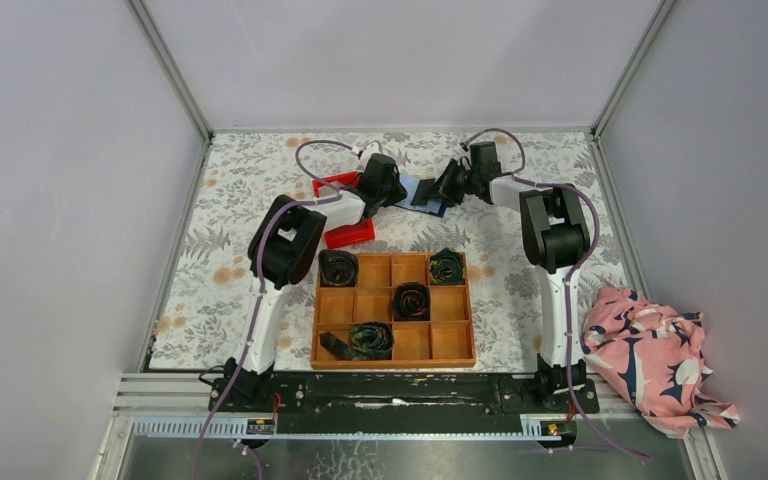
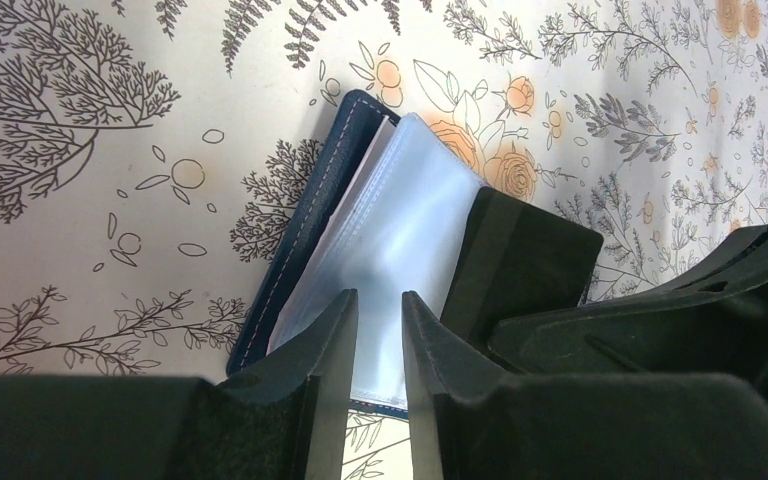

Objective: Put the credit cards into the card holder
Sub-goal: Insert the credit card into the card holder.

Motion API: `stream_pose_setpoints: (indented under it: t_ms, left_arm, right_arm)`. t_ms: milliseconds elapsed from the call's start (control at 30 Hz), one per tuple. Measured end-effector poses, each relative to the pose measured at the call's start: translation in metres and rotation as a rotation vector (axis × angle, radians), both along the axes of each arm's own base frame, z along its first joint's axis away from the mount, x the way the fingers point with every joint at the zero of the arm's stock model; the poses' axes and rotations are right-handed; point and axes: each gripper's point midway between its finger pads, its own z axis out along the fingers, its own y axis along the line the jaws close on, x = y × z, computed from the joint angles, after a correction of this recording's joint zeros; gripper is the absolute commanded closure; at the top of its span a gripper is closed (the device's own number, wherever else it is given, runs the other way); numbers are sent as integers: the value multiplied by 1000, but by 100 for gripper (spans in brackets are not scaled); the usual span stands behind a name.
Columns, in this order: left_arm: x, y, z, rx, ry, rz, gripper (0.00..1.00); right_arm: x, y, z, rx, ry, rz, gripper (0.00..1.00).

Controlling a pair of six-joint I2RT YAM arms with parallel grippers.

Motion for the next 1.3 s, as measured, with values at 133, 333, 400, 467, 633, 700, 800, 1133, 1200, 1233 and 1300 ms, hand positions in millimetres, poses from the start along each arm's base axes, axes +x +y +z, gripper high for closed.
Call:
stream_pose_setpoints:
  t_ms: [133,333,400,467,633,700,800,1133,1200,1233,1300]
  left_arm:
    - [-1,0,-1,-1,0,0,69]
    - [-1,0,-1,-1,0,0,69]
    - [-1,0,-1,-1,-1,0,69]
    - [-2,1,0,-1,-1,0,69]
    - [-4,1,-1,1,1,-2,69]
    - [-4,1,-1,1,0,-2,69]
    - [-5,2,-1,3,1,-2,69]
    - [-8,7,0,32,-2,-2,65]
    - [-8,8,1,36,-5,0,63]
    - [-8,9,2,40,-5,1,62]
    - [-8,10,2,48,-5,3,59]
  right_arm:
    - [-2,1,0,26,18,-26,100]
    - [-5,1,0,53,41,-56,100]
    - [-6,2,-1,66,52,-69,100]
    - [-6,2,-1,81,61,-81,100]
    - [-6,4,0,112,80,-102,100]
    - [-6,5,1,118,85,-108,100]
    - [-6,5,2,129,89,-112,100]
    - [-5,8,6,148,84,-106,100]
    - [-5,9,3,151,90,-102,100]
    - [-5,9,1,151,93,-100,100]
    - [-6,10,-1,153,98,-93,100]
